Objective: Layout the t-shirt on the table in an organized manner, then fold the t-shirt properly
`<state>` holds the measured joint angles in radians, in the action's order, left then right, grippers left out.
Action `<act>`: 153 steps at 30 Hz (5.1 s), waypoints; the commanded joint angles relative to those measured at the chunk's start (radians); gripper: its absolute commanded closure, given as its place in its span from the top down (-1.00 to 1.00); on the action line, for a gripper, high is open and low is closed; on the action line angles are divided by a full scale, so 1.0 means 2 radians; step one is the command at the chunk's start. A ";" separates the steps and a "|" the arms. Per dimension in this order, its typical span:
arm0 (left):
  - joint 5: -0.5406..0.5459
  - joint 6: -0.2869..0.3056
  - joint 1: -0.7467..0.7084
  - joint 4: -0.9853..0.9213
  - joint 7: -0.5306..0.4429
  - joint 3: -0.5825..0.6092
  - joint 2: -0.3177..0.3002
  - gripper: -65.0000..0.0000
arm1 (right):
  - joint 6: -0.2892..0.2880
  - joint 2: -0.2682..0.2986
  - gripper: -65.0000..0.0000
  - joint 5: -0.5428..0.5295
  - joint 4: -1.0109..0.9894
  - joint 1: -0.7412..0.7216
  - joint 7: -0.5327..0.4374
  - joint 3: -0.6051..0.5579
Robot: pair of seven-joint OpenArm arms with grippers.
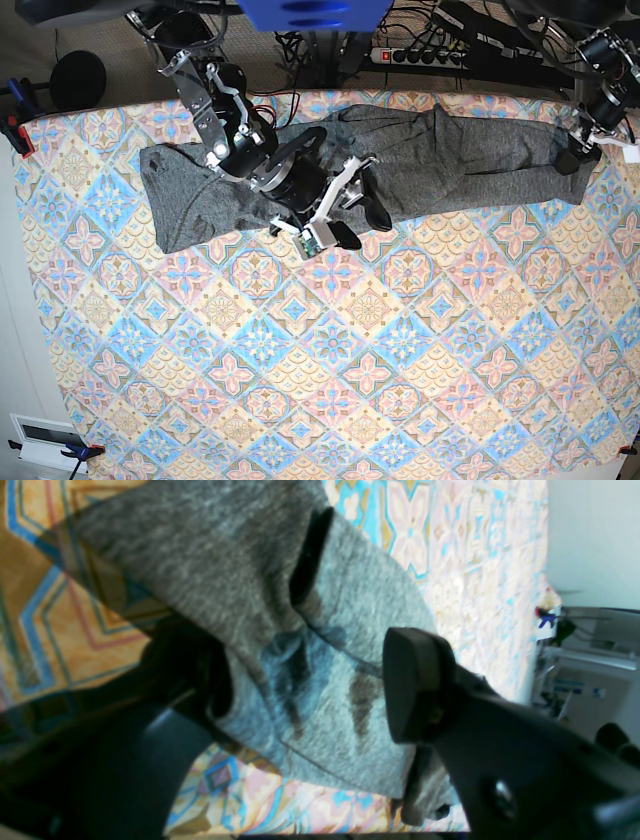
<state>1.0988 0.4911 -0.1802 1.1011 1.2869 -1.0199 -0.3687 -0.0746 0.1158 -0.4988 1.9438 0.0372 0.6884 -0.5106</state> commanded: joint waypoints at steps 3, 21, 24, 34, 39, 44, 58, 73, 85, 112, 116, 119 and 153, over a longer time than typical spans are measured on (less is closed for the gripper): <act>-0.020 -0.004 -0.002 0.001 0.022 0.003 -0.001 0.25 | -0.004 -0.002 -0.03 -0.002 0.010 0.006 -0.012 0.000; -0.019 -0.003 -0.001 0.001 0.021 0.002 0.001 0.24 | -0.004 -0.002 -0.03 -0.002 0.009 0.006 -0.013 0.000; -0.019 -0.002 -0.002 0.001 0.009 0.002 0.001 0.14 | -0.004 -0.002 -0.03 -0.002 0.009 0.006 -0.013 0.000; -0.022 -0.004 -0.002 0.001 0.005 0.002 0.001 -0.43 | -0.004 -0.002 -0.03 -0.002 0.009 0.006 -0.013 0.000; -0.024 -0.004 -0.003 0.001 0.005 0.003 0.001 -0.62 | -0.003 -0.002 -0.03 -0.002 0.009 0.006 -0.013 0.000; -0.024 -0.010 -0.005 0.001 0.005 0.003 0.001 -0.73 | -0.003 -0.002 -0.03 -0.002 0.009 0.006 -0.013 0.000; -0.021 -0.021 -0.002 0.001 0.007 0.005 0.001 -0.74 | -0.003 -0.002 -0.03 -0.002 0.009 0.006 -0.013 0.000; -0.019 -0.018 0.008 0.001 0.005 0.002 0.020 -0.75 | -0.003 -0.002 -0.03 -0.002 0.009 0.006 -0.013 0.000; -0.022 -0.018 0.008 0.001 0.005 0.002 0.021 -1.00 | -0.003 -0.002 -0.03 -0.002 0.008 0.006 -0.013 0.000; -0.020 -0.020 0.022 0.005 0.033 0.006 -0.009 -1.00 | -0.002 -0.002 -0.03 -0.002 0.010 0.004 -0.014 0.006; -0.020 -0.020 0.022 0.060 0.034 0.006 -0.011 -1.00 | -0.002 -0.002 -0.03 -0.001 0.011 0.006 -0.014 0.022; -0.022 -0.020 0.020 0.110 0.034 0.006 -0.010 -1.00 | -0.002 -0.002 -0.03 -0.001 0.011 0.006 -0.014 0.041; -0.043 -0.142 0.247 0.295 0.033 0.570 0.049 -1.00 | -0.002 -0.002 -0.03 -0.003 0.014 0.059 -0.015 0.216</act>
<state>0.9951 0.2062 0.2890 1.6745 1.3697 0.1257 -0.2691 -0.0734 0.1085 -0.4973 1.9545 0.1677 0.6857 -0.0811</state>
